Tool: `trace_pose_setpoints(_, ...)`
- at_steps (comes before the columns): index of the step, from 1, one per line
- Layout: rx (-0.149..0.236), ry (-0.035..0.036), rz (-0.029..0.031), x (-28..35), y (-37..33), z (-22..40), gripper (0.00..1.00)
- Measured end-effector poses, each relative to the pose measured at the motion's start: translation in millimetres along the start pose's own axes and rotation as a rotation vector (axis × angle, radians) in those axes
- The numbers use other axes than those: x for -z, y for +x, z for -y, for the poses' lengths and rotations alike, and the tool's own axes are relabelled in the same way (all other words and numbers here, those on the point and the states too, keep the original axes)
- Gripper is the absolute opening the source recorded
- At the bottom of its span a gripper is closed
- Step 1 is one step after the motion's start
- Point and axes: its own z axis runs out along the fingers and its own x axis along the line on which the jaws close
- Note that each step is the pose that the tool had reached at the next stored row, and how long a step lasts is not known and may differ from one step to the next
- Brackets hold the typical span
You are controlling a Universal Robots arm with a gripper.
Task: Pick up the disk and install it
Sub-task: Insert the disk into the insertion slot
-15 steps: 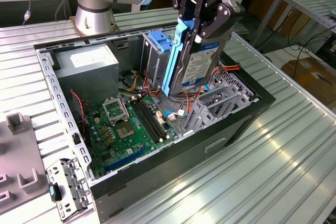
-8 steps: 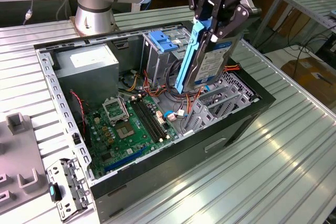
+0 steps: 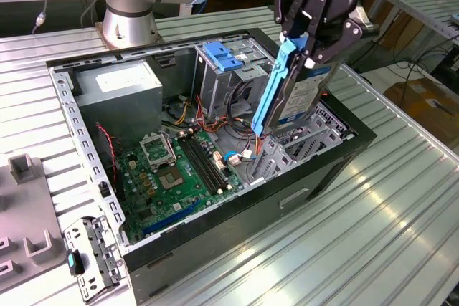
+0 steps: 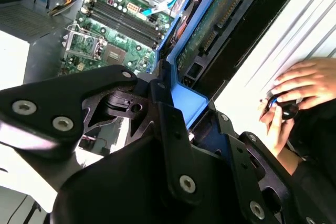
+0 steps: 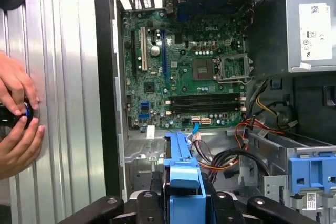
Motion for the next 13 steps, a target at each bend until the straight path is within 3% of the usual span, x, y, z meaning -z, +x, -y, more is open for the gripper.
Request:
trace_pose_setpoints(5,0.0,-0.0029,-0.0003,-3.5,1.4,19.7,0.37)
trace_pose_setpoints(9,0.0,-0.0034,-0.0055,-9.9,0.3,36.8,0.37)
trace_pose_setpoints(13,0.003,-0.0031,-0.0084,-13.6,0.4,37.6,0.37)
